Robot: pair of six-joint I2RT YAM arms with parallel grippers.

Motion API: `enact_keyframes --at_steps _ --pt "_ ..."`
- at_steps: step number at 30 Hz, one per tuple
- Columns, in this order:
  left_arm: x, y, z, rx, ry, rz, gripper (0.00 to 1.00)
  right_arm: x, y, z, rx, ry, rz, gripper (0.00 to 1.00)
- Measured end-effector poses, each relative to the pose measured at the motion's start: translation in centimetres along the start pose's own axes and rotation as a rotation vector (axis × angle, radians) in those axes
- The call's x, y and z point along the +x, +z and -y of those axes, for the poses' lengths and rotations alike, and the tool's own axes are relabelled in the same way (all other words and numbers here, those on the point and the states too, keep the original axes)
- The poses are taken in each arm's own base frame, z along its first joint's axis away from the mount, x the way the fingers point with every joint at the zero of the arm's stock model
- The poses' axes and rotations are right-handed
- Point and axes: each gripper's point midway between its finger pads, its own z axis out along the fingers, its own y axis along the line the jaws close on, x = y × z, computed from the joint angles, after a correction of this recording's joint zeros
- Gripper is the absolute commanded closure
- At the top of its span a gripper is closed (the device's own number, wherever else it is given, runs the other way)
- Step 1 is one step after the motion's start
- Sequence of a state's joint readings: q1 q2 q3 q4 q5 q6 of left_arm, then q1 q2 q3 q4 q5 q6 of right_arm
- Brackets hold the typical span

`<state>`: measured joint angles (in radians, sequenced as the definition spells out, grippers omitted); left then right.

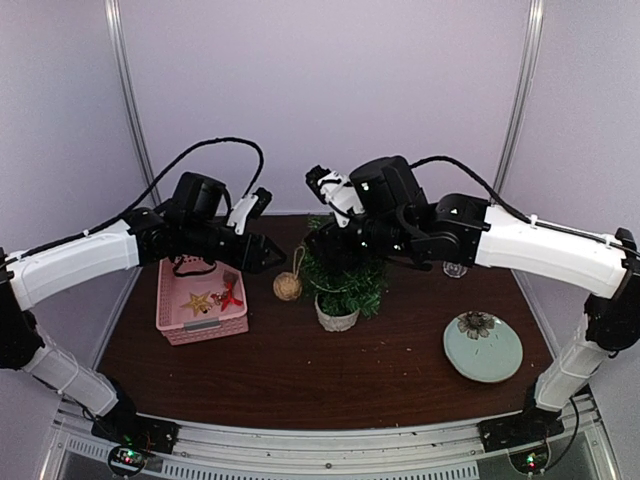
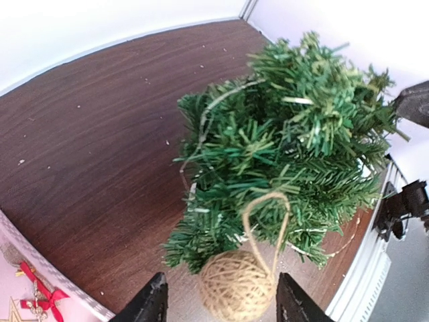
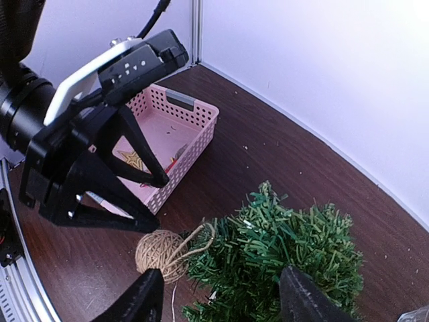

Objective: Decorate the small christmas tree

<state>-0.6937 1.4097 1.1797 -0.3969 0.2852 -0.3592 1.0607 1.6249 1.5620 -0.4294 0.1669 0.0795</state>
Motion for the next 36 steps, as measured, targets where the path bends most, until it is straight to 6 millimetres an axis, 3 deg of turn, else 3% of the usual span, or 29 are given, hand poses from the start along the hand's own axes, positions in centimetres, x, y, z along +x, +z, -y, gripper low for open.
enact_keyframes --at_steps 4,8,11,15,19,25,36 --pt "-0.3 -2.2 -2.1 -0.016 -0.092 0.043 0.44 -0.7 -1.0 -0.2 -0.035 0.011 0.035 0.22" --pt "-0.2 -4.8 -6.4 -0.112 -0.229 0.076 0.45 -0.9 -1.9 -0.1 -0.068 0.021 0.059 0.10" --pt "1.4 -6.3 -10.0 -0.220 -0.328 0.051 0.46 -1.0 -2.6 0.5 -0.086 0.039 0.074 0.07" --pt "4.7 -6.8 -12.8 -0.317 -0.423 -0.026 0.49 -1.2 -3.5 1.7 -0.103 0.067 0.093 0.07" --pt "7.4 -6.1 -14.6 -0.372 -0.480 -0.122 0.53 -2.0 -4.5 2.7 -0.127 0.099 0.119 0.07" --pt "11.1 -3.2 -16.7 -0.387 -0.429 -0.295 0.56 -1.9 -5.5 4.0 -0.139 0.134 0.128 0.08" --pt "11.5 -0.2 -19.9 -0.363 -0.136 -0.443 0.69 -1.4 -5.3 5.3 -0.131 0.176 0.108 0.09"
